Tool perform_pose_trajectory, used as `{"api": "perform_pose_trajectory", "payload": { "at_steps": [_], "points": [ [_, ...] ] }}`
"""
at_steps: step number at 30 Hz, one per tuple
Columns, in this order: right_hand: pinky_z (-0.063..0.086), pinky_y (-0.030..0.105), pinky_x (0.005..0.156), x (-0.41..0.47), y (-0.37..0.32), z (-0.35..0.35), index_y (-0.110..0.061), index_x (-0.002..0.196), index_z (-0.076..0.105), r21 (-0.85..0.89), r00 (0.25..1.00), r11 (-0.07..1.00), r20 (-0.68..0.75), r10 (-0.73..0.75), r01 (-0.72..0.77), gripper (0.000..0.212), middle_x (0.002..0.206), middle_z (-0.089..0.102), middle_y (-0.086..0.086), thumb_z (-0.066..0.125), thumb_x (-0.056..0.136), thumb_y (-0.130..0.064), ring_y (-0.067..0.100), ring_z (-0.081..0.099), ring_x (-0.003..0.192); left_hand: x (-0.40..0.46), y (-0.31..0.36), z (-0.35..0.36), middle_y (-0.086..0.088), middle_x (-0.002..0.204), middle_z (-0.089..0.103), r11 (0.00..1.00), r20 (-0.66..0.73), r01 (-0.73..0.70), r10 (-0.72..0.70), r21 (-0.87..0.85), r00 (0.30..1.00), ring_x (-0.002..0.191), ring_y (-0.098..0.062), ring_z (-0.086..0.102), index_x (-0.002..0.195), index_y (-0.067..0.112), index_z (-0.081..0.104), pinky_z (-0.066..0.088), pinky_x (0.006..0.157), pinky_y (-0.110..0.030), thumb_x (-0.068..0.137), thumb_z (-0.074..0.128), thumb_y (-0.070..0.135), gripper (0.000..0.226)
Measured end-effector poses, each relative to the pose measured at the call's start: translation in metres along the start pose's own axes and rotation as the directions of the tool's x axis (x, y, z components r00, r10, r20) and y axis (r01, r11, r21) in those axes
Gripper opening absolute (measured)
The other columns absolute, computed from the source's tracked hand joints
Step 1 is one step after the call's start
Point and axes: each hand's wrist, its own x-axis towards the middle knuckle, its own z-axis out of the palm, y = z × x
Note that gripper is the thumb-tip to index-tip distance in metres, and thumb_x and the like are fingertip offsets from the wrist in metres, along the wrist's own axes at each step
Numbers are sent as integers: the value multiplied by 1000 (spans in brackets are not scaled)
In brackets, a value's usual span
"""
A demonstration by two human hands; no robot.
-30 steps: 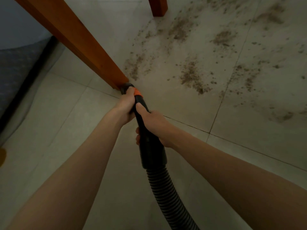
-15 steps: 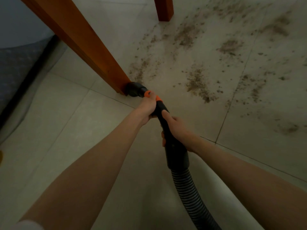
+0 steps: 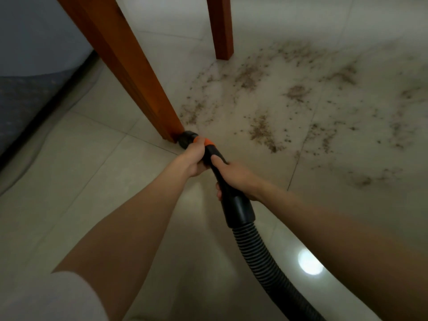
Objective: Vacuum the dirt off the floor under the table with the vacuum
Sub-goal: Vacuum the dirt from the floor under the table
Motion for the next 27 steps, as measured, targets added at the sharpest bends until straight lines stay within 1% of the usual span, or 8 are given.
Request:
{"api": "perform_pose_trajectory", "payload": {
  "at_steps": [4,8,10,13,17,20,24,27],
  "points": [
    [54,34,63,-14,3,8,-6,78,51,-39,994,999,-113,3,-7,49,57,60,9,36,99,-48,22,58,50,-7,-5,5,-9,85,53,1000,33,17,-18,19,999,76,-20,53,112,5,49,45,68,-31,101,31,42,42],
    [50,27,53,-22,12,15,-4,78,53,43,980,999,-197,18,-10,49,54,58,7,37,99,-46,20,57,45,-7,-11,18,-16,133,51,994,53,4,-9,107,999,121,-26,51,136,1,41,41,84,-30,101,27,44,56],
    [50,28,51,-26,16,17,-5,82,53,170,984,985,-168,58,-29,44,56,57,8,41,98,-44,20,57,45,-10,-13,22,-17,141,44,991,65,3,-12,133,998,129,-26,45,138,2,38,41,89,-31,102,25,45,58],
    [53,30,53,-32,20,14,-1,92,53,351,991,934,-85,100,-64,40,64,60,14,47,97,-40,23,59,48,-11,-16,24,-19,140,44,987,88,10,-25,158,996,128,-28,45,136,1,41,40,94,-34,101,29,44,56],
    [52,27,49,-33,25,8,1,113,49,452,995,891,-54,87,-53,42,64,59,14,48,96,-37,22,60,46,-13,-20,33,-18,123,55,984,111,-8,-12,176,994,113,-29,53,137,0,40,42,87,-33,101,32,40,54],
    [49,27,47,-30,24,7,1,107,52,468,991,883,-99,94,-37,42,57,55,11,48,95,-39,21,57,42,-11,-19,40,-14,121,55,988,124,-29,10,152,992,117,-25,50,138,0,37,44,78,-24,103,26,36,51],
    [47,27,46,-27,25,2,-2,89,52,466,985,885,-145,90,-12,44,48,53,7,46,96,-45,21,56,40,-6,-16,44,-15,109,59,974,127,-17,-12,224,992,89,-24,57,135,1,42,45,69,-27,101,31,42,54],
    [46,26,45,-26,23,-4,-1,88,52,478,982,878,-158,101,-14,45,51,53,8,46,97,-45,21,55,39,0,-15,51,-16,141,45,965,92,-27,3,261,996,125,-27,48,136,2,42,42,96,-34,101,30,42,54]
  ]
}}
